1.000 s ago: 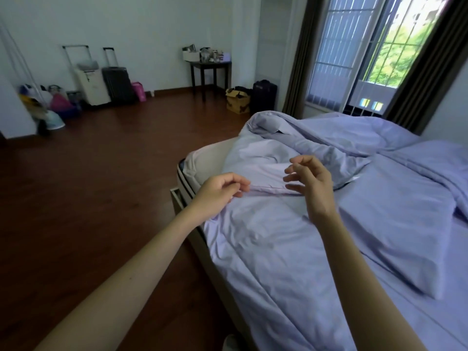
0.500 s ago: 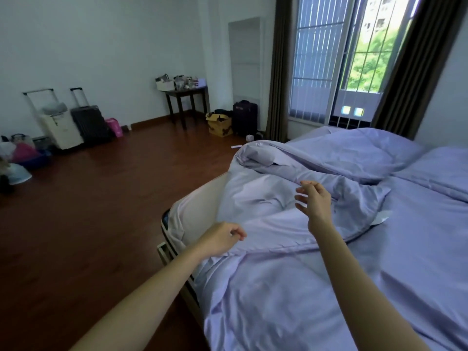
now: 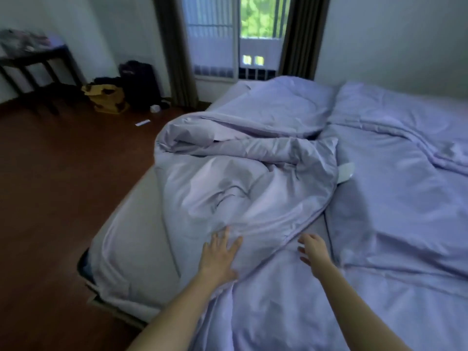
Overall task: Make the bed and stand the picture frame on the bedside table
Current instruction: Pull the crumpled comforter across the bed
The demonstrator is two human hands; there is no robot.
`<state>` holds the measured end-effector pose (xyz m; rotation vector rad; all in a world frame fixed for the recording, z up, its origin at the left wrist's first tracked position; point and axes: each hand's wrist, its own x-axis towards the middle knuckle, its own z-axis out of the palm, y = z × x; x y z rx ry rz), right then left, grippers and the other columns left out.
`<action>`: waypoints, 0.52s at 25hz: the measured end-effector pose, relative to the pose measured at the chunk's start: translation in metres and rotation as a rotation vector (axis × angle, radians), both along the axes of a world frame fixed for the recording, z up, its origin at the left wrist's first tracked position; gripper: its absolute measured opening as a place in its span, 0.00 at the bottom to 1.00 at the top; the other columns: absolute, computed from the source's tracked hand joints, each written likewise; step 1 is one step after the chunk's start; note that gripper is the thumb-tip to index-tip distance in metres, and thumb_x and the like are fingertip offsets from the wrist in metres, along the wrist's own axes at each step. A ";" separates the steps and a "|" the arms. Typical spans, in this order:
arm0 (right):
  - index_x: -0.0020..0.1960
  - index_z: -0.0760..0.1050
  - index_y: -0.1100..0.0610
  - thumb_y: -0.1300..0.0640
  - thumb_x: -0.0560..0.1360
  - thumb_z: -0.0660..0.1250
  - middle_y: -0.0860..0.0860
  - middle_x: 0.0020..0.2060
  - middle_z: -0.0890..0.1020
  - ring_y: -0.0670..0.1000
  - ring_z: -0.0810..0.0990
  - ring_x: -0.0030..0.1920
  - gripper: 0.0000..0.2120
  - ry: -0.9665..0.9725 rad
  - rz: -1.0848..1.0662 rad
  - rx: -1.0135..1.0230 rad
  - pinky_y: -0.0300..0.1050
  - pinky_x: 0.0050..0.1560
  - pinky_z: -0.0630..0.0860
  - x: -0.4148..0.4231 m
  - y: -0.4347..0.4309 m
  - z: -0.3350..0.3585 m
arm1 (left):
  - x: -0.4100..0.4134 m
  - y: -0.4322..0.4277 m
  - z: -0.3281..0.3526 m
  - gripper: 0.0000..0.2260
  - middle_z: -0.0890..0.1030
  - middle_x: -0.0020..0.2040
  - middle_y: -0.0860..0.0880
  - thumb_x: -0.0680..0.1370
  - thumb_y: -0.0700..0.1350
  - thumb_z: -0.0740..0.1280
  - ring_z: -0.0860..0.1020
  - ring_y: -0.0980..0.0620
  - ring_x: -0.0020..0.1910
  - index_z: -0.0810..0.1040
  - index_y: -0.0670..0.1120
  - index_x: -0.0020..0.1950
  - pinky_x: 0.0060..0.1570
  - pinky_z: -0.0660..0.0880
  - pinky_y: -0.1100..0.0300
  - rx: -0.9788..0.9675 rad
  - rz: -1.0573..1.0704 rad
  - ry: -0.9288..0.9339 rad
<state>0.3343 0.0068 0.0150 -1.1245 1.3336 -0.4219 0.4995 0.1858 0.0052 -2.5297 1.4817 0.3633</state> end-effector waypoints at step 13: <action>0.73 0.58 0.53 0.51 0.71 0.71 0.50 0.63 0.73 0.50 0.72 0.64 0.35 0.257 0.608 -0.152 0.37 0.51 0.64 0.060 0.247 -0.066 | 0.116 0.041 -0.020 0.17 0.79 0.60 0.36 0.75 0.34 0.58 0.80 0.42 0.55 0.75 0.35 0.62 0.50 0.75 0.55 -0.461 0.708 0.705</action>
